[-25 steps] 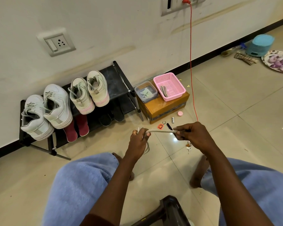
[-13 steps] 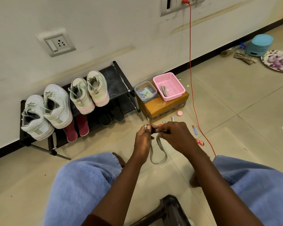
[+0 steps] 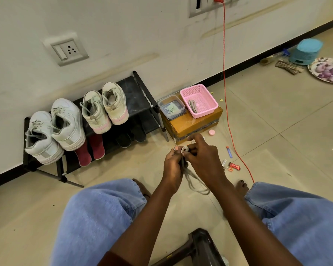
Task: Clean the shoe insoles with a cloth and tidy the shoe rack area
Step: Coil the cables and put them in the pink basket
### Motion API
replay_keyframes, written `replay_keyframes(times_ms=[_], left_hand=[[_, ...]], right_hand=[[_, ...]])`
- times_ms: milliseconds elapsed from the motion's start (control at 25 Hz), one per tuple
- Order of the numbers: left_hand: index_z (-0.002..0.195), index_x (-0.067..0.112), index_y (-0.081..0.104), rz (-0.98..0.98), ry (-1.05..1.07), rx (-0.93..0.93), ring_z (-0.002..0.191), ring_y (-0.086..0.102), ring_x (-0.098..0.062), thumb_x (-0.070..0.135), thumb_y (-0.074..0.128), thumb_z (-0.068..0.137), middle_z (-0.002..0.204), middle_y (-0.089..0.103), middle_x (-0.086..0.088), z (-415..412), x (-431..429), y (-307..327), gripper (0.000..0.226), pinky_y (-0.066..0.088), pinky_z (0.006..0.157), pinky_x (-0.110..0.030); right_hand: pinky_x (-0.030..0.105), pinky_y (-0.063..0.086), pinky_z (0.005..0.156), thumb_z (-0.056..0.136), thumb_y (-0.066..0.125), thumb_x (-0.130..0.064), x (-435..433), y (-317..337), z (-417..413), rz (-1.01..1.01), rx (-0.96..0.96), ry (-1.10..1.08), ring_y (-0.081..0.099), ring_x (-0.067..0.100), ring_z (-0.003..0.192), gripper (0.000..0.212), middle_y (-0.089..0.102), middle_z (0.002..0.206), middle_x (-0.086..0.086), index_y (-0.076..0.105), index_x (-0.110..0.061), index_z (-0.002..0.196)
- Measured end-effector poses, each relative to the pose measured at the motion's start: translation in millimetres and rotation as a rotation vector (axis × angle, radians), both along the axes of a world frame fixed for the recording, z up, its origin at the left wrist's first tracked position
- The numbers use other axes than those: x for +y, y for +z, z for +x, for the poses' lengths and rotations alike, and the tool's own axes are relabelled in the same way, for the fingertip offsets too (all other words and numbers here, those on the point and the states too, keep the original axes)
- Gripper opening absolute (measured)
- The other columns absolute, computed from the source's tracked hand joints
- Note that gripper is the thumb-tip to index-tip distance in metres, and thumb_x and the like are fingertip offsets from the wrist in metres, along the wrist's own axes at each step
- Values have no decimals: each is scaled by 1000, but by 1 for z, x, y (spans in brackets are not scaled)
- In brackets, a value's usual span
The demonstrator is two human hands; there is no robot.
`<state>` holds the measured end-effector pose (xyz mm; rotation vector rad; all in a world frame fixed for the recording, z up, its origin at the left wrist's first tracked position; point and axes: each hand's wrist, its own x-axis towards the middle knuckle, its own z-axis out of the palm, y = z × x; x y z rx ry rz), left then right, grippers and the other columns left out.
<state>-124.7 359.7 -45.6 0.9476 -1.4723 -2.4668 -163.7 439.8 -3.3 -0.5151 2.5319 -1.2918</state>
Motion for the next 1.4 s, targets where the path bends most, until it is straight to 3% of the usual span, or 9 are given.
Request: replay_keyframes(times_ms=[160,320,560,720,880,1000,1120,1240,1400], left_hand=[[89,10,61,-49,-117,-29,80,50,-24,56,27,88,86,55,-15,0,1,-1,57,43,75,-28],[94,8,57,-128,-99,52,61,42,-9,29,36,99,68,54,0,1,-4,3,30,39,59,-19],[85,8,49,296,157,137,57,49,-8,15,32,102,67,49,-3,-3,-13,11,25,48,55,-18],[79,11,43,240,143,146,58,46,-14,20,27,103,64,49,-5,-1,-15,8,30,48,58,-24],[78,14,39,207,178,145,45,37,-9,29,27,103,52,40,3,0,-29,8,32,47,49,-25],[76,15,39,211,183,106,38,26,-4,28,27,103,48,32,6,2,-37,8,32,28,37,-16],[76,14,41,156,207,47,35,25,-2,27,28,103,45,34,8,3,-43,7,33,22,33,-14],[78,15,45,82,232,9,34,25,-2,28,30,103,45,36,9,5,-56,7,32,20,33,-13],[86,16,47,-86,152,-57,36,24,-1,29,36,102,45,34,9,10,-73,7,23,22,32,-14]], right_hand=[[-3,39,59,86,63,-9,1,-6,-3,-40,41,-5,55,5,80,33,63,94,3,49,-12,115],[6,39,69,83,66,-12,1,-17,-6,-116,105,-93,53,10,89,22,50,99,-2,54,-10,101],[27,44,93,96,44,-30,5,-33,0,-266,-507,190,54,13,110,31,59,117,2,48,-18,124],[29,47,76,98,42,-22,5,-39,4,-276,-609,230,59,15,86,18,63,96,5,55,-21,110],[23,39,61,97,44,-15,12,-40,-1,-322,-743,302,41,11,61,19,49,66,1,63,-11,93],[22,41,60,95,47,-11,19,-38,-5,-278,-837,396,38,8,56,20,47,64,-1,67,-16,94],[24,43,61,93,49,-8,29,-35,-12,-155,-850,478,38,10,58,20,57,69,-4,68,-4,87],[22,45,59,93,48,-3,40,-32,-22,-80,-856,475,42,11,61,24,62,66,-14,61,7,110],[21,48,57,89,52,2,56,-24,-35,0,-850,345,50,12,62,26,61,74,5,62,0,114]])
